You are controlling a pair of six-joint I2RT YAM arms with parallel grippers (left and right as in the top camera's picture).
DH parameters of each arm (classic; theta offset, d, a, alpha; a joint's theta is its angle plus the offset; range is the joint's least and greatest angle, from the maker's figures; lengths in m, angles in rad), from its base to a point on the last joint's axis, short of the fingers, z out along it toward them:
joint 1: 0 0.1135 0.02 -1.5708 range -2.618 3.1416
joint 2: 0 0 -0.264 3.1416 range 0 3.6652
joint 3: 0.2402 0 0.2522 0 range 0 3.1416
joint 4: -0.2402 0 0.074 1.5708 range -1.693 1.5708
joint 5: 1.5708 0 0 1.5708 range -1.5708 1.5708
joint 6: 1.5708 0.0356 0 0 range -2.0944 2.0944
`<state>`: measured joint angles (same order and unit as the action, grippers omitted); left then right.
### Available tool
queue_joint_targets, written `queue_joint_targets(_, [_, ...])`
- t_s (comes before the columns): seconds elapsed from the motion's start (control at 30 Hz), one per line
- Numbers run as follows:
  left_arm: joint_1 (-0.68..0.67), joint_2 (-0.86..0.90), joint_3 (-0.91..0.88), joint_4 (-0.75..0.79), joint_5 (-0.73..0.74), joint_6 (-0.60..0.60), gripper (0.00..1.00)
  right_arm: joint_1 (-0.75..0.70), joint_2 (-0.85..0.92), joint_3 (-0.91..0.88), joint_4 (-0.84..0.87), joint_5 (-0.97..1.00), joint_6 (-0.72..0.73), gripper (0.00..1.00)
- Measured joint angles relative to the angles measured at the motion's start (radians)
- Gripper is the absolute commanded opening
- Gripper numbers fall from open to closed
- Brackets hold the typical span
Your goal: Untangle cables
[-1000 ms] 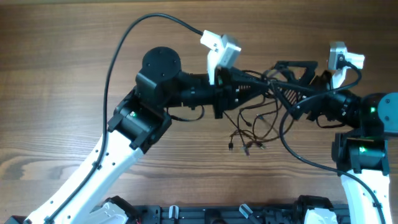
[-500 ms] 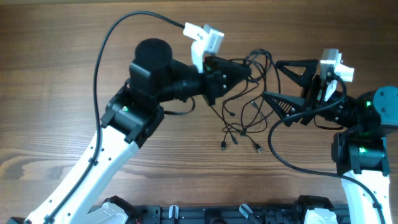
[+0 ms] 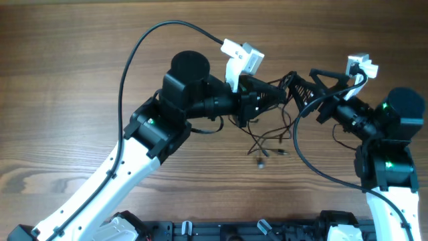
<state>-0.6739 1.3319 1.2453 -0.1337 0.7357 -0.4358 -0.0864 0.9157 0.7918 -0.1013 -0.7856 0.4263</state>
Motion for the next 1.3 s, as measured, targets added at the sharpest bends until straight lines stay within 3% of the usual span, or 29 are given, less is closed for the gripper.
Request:
queue_joint_targets(0.37, [0.095, 0.005, 0.0, -0.045, 0.068, 0.024, 0.04, 0.0, -0.003, 0.0, -0.006, 0.037, 0.011, 1.0])
queue_joint_targets(0.43, [0.129, 0.002, 0.0, -0.053, 0.09, 0.024, 0.04, -0.01, -0.002, 0.0, 0.017, 0.019, -0.037, 0.94])
queue_joint_targets(0.53, [0.15, 0.001, 0.0, -0.054, 0.104, 0.024, 0.04, -0.01, -0.007, 0.0, 0.027, -0.068, -0.134, 0.99])
queue_joint_targets(0.7, [0.153, 0.001, 0.0, -0.054, 0.105, 0.024, 0.04, -0.01, -0.012, 0.0, 0.027, -0.181, -0.262, 0.99])
queue_joint_targets(0.77, [0.153, 0.001, 0.0, -0.032, 0.116, 0.019, 0.04, -0.01, -0.012, 0.0, 0.027, -0.212, -0.322, 0.88])
queue_joint_targets(0.9, [0.153, -0.003, 0.0, 0.098, 0.206, -0.008, 0.04, -0.01, -0.013, 0.0, 0.026, -0.232, -0.409, 0.15])
queue_joint_targets(1.0, [0.153, -0.004, 0.0, 0.101, 0.235, -0.015, 0.04, -0.01, -0.013, 0.0, 0.026, -0.237, -0.432, 0.04])
queue_joint_targets(1.3, [0.208, -0.005, 0.0, 0.048, 0.132, -0.016, 0.04, -0.01, -0.04, 0.0, 0.023, -0.262, -0.404, 0.04])
